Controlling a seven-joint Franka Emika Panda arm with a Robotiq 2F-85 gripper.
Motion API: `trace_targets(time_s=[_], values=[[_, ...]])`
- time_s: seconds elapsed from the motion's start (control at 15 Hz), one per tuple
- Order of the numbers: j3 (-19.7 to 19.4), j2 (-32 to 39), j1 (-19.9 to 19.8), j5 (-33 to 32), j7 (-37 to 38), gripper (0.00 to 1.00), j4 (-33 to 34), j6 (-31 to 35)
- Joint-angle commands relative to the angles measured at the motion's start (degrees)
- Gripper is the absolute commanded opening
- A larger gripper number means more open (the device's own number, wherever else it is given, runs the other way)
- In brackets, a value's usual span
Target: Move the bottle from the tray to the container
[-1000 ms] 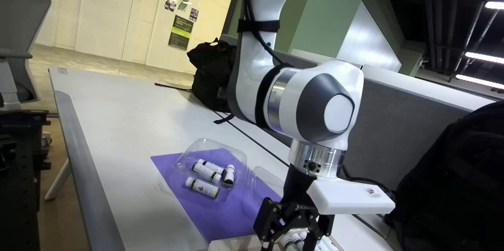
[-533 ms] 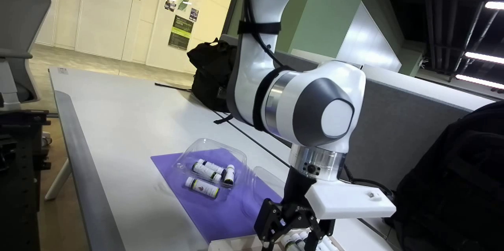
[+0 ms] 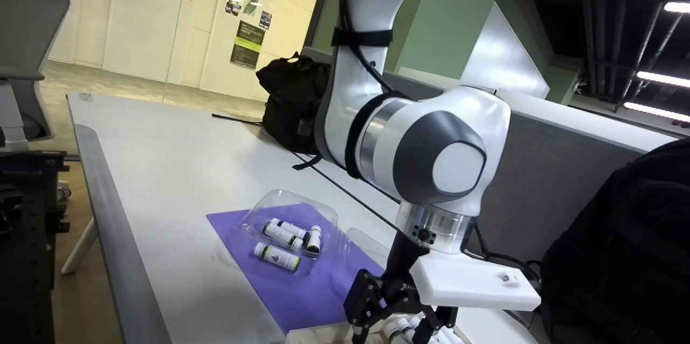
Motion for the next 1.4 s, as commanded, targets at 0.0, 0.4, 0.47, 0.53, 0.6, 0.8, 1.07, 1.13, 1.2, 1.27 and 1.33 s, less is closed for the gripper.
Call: trace_targets(time_s=[0.0,0.4,0.47,0.53,0.6,0.8,1.07,1.13,1.2,1.27,1.33], values=[[2.6,0.1,-2.2,1.9,-0.6,1.00,-0.5,-0.4],[3.7,1.2,-3.0,2.7,-0.8,1.00,-0.9,-0.6],[3.4,1.3,-2.6,2.5,-0.3,1.00,-0.7,-1.0],[2.9,1.1,-2.1,2.2,-0.1,1.00,-0.7,-1.2],[1.4,1.1,-0.6,1.7,1.4,1.00,-0.8,0.1],[-1.4,0.4,2.1,1.0,4.0,0.67,-0.6,-0.9],[-5.6,-0.3,6.1,-0.3,8.5,0.37,-0.3,-2.5],[-7.2,-0.3,7.5,-1.0,10.1,0.31,-0.3,-2.3],[-8.2,-0.4,8.3,-1.5,11.2,0.25,-0.2,-2.9],[-9.3,-0.5,9.2,-2.4,12.6,0.17,-0.1,-3.3],[-9.9,-0.7,9.7,-2.9,13.5,0.11,-0.1,-4.0]])
